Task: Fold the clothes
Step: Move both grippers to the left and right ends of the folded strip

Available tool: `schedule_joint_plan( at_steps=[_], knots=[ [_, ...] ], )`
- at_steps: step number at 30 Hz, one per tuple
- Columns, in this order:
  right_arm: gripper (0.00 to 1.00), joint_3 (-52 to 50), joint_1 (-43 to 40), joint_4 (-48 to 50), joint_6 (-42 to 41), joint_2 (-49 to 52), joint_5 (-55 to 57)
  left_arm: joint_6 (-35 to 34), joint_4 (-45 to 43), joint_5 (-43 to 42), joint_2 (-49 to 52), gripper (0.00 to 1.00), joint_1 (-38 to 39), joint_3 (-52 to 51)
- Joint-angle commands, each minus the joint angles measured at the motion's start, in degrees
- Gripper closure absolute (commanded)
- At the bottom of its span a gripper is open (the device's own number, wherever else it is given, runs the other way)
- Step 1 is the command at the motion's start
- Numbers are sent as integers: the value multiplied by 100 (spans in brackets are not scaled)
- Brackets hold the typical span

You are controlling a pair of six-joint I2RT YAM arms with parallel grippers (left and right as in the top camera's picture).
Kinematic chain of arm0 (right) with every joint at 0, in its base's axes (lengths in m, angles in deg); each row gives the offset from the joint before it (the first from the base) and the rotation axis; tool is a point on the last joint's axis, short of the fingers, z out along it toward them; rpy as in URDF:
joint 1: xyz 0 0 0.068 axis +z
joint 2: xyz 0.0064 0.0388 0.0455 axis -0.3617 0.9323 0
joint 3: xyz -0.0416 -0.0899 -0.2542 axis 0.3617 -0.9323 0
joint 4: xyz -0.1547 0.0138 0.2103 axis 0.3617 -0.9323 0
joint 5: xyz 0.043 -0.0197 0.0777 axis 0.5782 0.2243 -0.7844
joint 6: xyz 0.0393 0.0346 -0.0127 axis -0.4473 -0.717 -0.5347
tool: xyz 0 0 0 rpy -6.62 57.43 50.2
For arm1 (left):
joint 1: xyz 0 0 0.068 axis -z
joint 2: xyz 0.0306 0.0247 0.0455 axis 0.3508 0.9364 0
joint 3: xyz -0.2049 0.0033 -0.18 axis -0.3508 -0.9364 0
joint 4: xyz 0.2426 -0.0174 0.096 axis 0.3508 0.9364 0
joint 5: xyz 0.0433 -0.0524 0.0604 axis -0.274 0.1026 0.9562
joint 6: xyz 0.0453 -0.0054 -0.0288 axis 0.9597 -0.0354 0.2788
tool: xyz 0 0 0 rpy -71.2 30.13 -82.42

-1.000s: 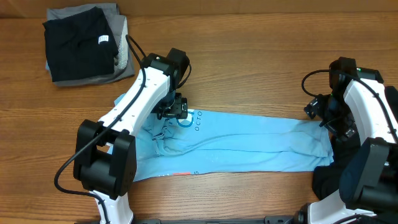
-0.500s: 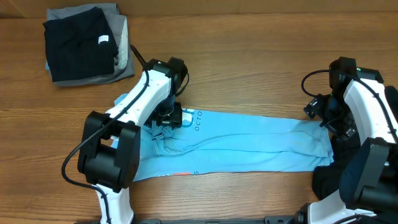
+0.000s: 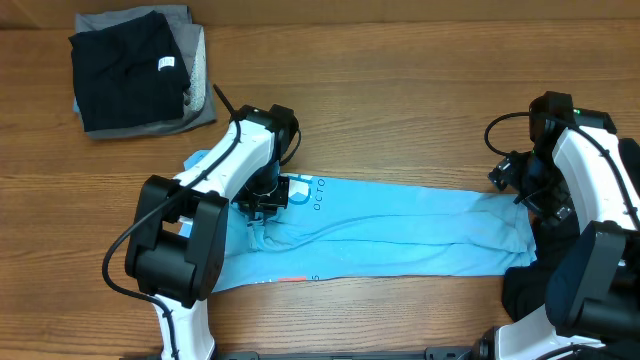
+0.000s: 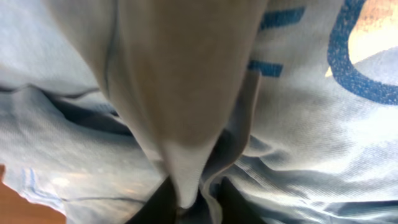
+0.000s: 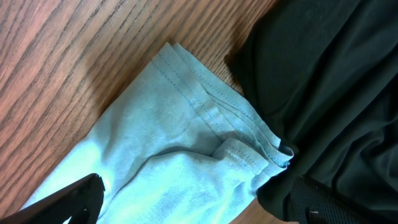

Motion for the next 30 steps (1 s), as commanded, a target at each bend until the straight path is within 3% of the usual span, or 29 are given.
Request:
schedule_joint_plan(
  at_steps=[1,22,30],
  knots=[
    [0,-37,-4,26,20,-118,13,74,-13,90,70,95,-125,-37],
    [0,-37,-4,175,22,-111,-291,-981,1189,1419,-577,95,-807,136],
    [0,-37,-4,177,20,-111,-293,-979,1547,1353,-577,79,-935,136]
  ],
)
